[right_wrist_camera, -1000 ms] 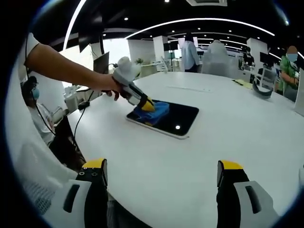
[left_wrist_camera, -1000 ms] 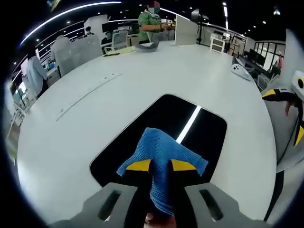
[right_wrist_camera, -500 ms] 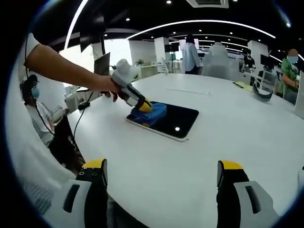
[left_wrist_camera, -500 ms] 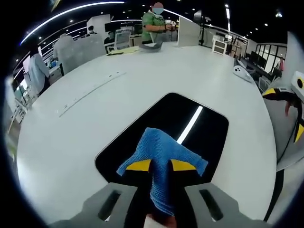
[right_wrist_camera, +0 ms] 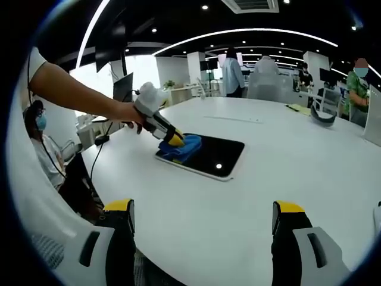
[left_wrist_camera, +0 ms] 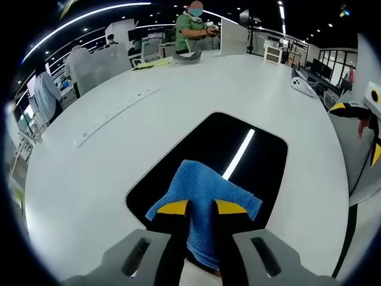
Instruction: Wipe the mirror surface with the cleaning cloth until all visible marks leave the cleaned area.
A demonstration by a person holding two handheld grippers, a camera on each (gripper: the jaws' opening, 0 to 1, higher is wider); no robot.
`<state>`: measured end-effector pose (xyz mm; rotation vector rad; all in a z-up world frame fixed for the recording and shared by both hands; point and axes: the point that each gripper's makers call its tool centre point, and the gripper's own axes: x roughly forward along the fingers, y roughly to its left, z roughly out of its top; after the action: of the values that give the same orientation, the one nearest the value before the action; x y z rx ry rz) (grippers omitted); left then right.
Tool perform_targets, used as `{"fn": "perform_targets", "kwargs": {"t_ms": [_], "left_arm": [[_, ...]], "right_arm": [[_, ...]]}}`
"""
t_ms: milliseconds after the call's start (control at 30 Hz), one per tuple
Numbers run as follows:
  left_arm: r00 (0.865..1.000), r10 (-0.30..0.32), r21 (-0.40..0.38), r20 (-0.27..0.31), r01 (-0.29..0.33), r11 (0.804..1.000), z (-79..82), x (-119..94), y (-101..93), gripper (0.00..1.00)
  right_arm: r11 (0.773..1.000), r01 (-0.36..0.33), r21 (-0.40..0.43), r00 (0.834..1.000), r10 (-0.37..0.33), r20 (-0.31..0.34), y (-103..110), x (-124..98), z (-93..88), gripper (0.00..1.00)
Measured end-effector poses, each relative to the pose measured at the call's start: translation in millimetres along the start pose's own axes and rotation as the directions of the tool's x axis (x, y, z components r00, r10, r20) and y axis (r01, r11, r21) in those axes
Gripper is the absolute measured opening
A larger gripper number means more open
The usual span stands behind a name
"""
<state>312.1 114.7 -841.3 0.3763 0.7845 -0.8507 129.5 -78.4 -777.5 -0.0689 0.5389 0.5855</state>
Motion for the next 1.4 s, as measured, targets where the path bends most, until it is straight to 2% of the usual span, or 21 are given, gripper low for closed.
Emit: {"fn": "perform_targets", "kwargs": {"t_ms": [100,400,867,933,1000,1067,1167,1267,1400], "left_arm": [[1.000,0.003,0.004,-0.004,-0.003,1.000,-2.0,-2,1.4,0.15],[1.000,-0.003,0.008,-0.028,0.003,1.000,-7.8,-6,7.2,0.15],[0.999,0.005,-0.004,-0.050,-0.006,1.000,-16.6,-15,12.5,0.16],[0.999,0.004,0.004,-0.048,-0.004,1.000,-17.4,-16,12.3,0.16],[0.999,0.003,-0.023,-0.041,-0.004,1.000,-17.4,-16,12.1,0.16],[1.000,0.005,-0.006,-0.031,-0.005,1.000,-18.1,-16,11.7,0.16],[1.000,0.009,-0.065,-0.018,-0.010,0.998,-17.0,-16,12.1,0.16],[0.999,0.013,-0.016,-0.035,-0.014,1.000,-17.8,-17,7.8,0.16],[0.999,0.017,-0.043,-0.032,-0.018,0.999,-17.8,-16,9.4,0.16]], "right_arm": [[1.000,0.013,0.024,1.000,-0.014,0.022,-3,-1,3.8,0.96],[0.999,0.031,0.012,0.999,-0.031,0.022,-7,-2,2.2,0.96],[1.000,0.012,0.025,1.000,-0.012,0.020,-6,1,3.4,0.96],[1.000,0.007,0.025,1.000,-0.008,0.021,-5,2,4.5,0.96],[1.000,0.004,0.023,1.000,-0.005,0.024,-5,4,6.6,0.96],[1.000,0.000,0.022,1.000,-0.001,0.030,-4,5,9.1,0.96],[0.999,0.002,0.040,0.999,-0.004,0.050,-5,6,14.6,0.96],[0.999,0.005,0.043,0.998,-0.008,0.057,-5,6,15.8,0.96],[0.999,0.009,0.042,0.998,-0.011,0.061,-5,6,15.9,0.96]]}}
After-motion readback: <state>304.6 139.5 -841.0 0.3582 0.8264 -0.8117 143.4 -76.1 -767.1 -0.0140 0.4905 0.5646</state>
